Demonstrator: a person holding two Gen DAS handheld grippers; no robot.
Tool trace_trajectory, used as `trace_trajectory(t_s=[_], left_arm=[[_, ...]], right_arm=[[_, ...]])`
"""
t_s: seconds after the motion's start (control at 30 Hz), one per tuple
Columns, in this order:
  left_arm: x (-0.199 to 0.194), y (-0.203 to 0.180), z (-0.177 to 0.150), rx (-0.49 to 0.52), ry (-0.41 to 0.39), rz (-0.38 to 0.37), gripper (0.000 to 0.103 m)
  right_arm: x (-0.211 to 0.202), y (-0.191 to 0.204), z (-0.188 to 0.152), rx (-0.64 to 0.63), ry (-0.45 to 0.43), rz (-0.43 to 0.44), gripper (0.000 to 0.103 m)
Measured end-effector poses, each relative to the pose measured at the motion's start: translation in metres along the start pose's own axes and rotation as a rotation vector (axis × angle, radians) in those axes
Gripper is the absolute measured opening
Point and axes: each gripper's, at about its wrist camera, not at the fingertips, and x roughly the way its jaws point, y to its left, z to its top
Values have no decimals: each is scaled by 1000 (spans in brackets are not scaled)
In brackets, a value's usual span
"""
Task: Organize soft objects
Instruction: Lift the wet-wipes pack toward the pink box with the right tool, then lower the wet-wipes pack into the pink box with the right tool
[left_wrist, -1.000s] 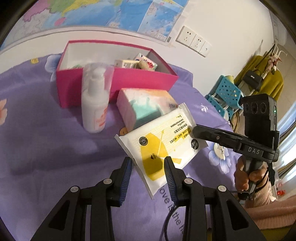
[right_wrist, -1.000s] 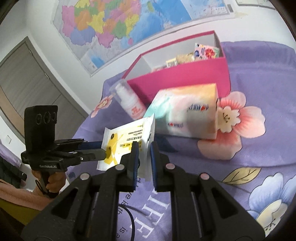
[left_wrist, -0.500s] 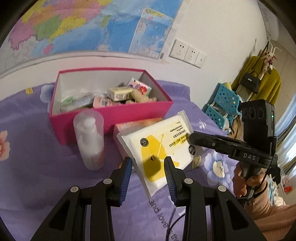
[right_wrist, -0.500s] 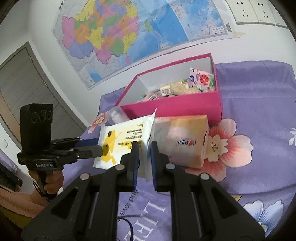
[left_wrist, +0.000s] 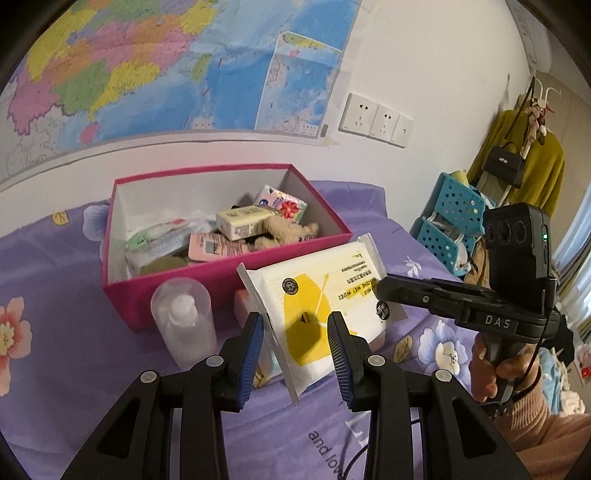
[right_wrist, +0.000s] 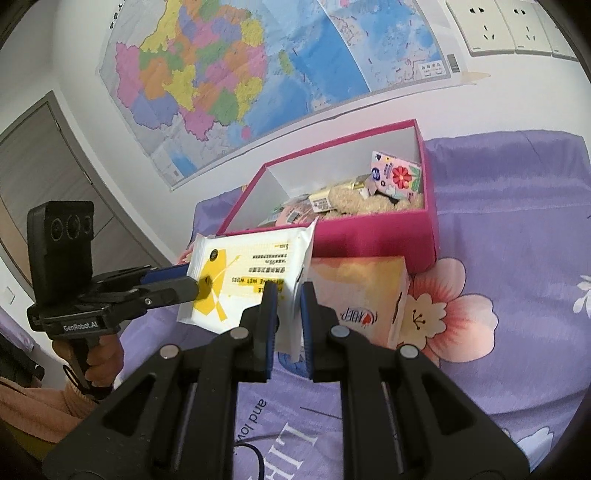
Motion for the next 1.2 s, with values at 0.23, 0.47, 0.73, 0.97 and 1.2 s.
trace_trajectory(t_s=[0.23,0.47,0.73,0.97,1.2], left_arm=[[6,1,10,2,-5,12,35],[10,5,22,9,-16,31,35],[18,13,39,-1,-20,50,35],[20,17,47,-6,-25,59,35],[25,18,52,-5,-23,64,35]], right_arm=[[0,-3,12,-9,-19,-1,16],[3,-5,26,-16,-35,3,16],[9,-7,44,-29,-53,8,16],[13,-10,53,-31,-64,10,16],[17,-15,57,-18,-66,6,16]])
